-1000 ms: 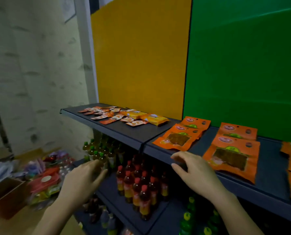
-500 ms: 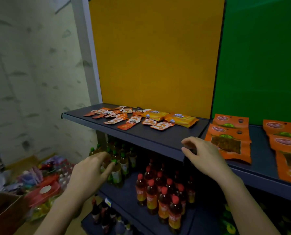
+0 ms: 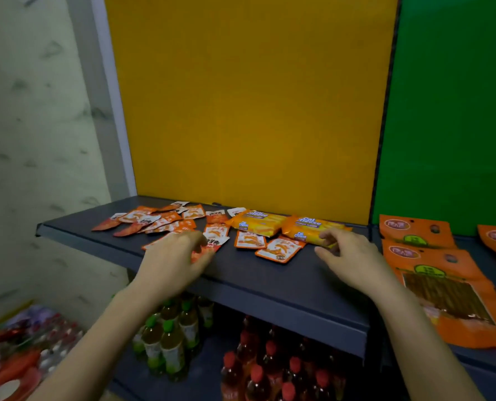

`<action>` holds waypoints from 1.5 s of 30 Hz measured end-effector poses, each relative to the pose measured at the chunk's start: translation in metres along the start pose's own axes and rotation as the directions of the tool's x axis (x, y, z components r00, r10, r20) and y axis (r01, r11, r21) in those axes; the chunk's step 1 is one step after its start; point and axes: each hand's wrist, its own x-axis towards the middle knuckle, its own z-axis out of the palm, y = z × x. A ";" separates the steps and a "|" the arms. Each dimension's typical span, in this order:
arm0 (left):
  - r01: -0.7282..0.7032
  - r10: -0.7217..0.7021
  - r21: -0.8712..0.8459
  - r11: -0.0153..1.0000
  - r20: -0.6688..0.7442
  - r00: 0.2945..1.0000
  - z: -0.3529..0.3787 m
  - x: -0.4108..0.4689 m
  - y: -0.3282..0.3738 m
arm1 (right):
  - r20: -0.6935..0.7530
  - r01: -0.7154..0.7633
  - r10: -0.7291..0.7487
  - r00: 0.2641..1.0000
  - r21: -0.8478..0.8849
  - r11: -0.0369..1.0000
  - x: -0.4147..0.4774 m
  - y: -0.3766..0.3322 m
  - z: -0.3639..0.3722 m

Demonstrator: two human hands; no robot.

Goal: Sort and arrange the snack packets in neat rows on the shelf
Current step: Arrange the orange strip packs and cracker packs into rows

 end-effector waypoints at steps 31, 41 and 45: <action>0.437 -0.014 -0.432 0.789 0.698 0.716 0.128 0.203 -0.011 | 0.075 -0.682 0.679 0.731 0.047 0.729 0.114 -0.001 0.038; 0.507 0.019 -0.743 0.437 0.571 0.821 0.123 0.207 -0.017 | -0.053 -0.590 0.714 0.698 0.522 0.616 0.117 0.020 0.045; 0.501 -0.008 -0.819 0.281 0.520 0.854 0.116 0.203 -0.018 | -0.165 -0.512 0.719 0.675 0.598 0.617 0.107 0.012 0.037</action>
